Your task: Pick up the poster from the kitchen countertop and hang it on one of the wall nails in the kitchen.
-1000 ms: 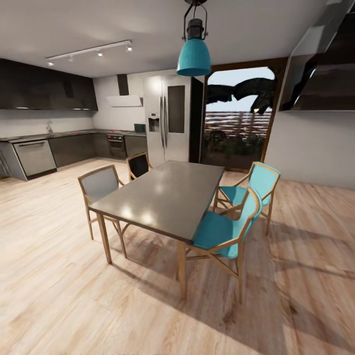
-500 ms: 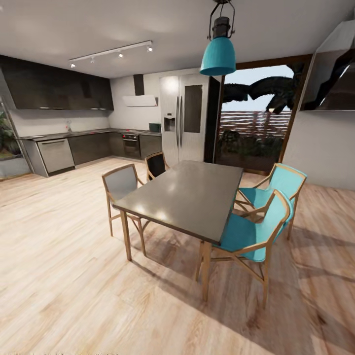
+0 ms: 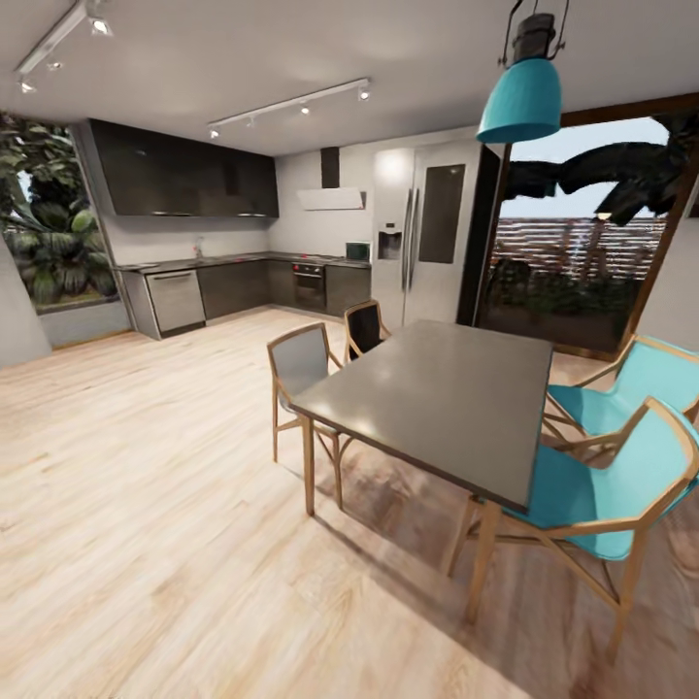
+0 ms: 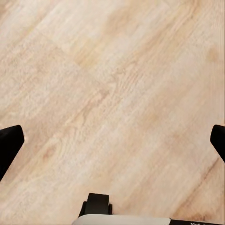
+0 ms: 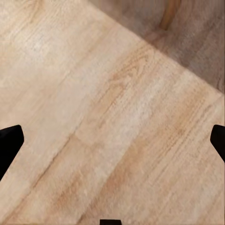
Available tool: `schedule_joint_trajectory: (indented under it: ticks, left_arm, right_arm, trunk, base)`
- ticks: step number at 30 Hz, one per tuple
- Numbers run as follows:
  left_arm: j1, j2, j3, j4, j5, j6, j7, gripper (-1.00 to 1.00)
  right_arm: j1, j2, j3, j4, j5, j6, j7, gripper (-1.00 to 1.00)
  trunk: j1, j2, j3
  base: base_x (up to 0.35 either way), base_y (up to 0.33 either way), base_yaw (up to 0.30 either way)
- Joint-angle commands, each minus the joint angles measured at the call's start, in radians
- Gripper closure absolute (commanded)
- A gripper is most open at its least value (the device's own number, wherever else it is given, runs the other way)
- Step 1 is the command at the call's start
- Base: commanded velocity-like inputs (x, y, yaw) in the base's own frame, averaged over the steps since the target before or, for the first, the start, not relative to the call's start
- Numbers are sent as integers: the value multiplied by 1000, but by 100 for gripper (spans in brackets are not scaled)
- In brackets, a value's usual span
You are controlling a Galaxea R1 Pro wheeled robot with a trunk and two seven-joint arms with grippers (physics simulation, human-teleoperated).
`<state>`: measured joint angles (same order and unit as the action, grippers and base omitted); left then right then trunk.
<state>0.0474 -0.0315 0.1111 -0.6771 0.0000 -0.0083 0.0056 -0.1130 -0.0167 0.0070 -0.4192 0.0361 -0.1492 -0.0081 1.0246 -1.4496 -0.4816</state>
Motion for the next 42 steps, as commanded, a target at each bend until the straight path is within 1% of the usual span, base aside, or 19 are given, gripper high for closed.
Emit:
schedule_joint_trajectory:
  ticks: [1,18,28,37,42]
  left_arm:
    - [0,-1,2,-1,0,-1,1,-100]
    - [0,-1,2,-2,0,-1,1,-100]
    - [0,-1,2,-2,0,-1,1,-100]
    - [0,-1,2,-2,0,-1,1,-100]
    - [0,-1,2,-2,0,-1,1,-100]
  right_arm:
    - [0,0,1,0,4,-3,-1,-100]
    - [0,-1,1,0,4,-3,0,-100]
    - [0,-8,-1,4,4,-1,4,-100]
    - [0,-9,-1,8,4,-1,4,-100]
    - [0,-6,-1,8,4,-2,4,-100]
  trunk:
    - [0,0,-1]
    - [0,0,-1]
    - [0,0,-1]
    - [0,0,-1]
    - [0,0,-3]
  base:
    - [200,311,278]
    - [243,278,274]
    - [280,230,54]
    - [285,223,10]
    - [287,217,164]
